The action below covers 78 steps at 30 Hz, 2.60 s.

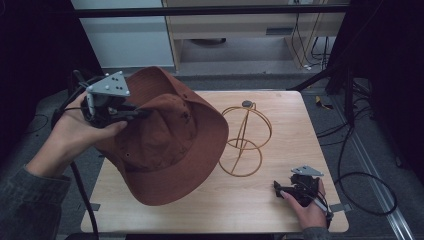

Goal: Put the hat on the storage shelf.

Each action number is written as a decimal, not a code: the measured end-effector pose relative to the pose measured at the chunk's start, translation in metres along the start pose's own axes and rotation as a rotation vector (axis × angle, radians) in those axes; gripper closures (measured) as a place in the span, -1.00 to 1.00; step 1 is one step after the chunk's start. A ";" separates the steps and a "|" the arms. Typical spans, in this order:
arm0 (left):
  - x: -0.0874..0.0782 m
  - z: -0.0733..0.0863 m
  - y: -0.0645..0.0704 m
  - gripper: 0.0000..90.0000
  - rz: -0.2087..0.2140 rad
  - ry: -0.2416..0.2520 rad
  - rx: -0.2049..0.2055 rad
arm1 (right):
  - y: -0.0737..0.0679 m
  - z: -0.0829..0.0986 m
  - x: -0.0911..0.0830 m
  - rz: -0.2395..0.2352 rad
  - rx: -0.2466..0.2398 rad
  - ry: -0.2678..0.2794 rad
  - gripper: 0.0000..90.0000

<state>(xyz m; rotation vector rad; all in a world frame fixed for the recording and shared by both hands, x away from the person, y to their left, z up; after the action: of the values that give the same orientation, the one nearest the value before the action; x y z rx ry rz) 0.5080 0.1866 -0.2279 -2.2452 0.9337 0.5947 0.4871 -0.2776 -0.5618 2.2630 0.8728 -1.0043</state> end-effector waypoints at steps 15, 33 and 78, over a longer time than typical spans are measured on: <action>0.035 -0.062 0.009 0.97 0.027 0.004 0.046 | 0.000 0.000 0.000 -0.002 0.001 0.001 -0.99; 0.075 -0.115 0.022 0.97 0.044 -0.014 0.088 | -0.001 0.000 0.000 -0.006 0.005 -0.001 -0.99; 0.150 -0.167 0.083 0.96 0.098 -0.041 0.152 | -0.001 0.000 0.000 -0.007 0.004 -0.002 -0.99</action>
<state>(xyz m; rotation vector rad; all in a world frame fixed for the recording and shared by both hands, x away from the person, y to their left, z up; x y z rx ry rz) 0.5703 -0.0446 -0.2328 -2.0555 1.0371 0.5907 0.4862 -0.2771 -0.5622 2.2631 0.8787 -1.0124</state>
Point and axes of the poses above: each handheld gripper's, and its own axes: x roughly forward along the jaws, z roughly out of its underside, y roughly to its right, the point moved 7 cm from there along x, roughly forward along the jaws, and after that the axes turned 11 degrees about -z, right-handed, at the moved point
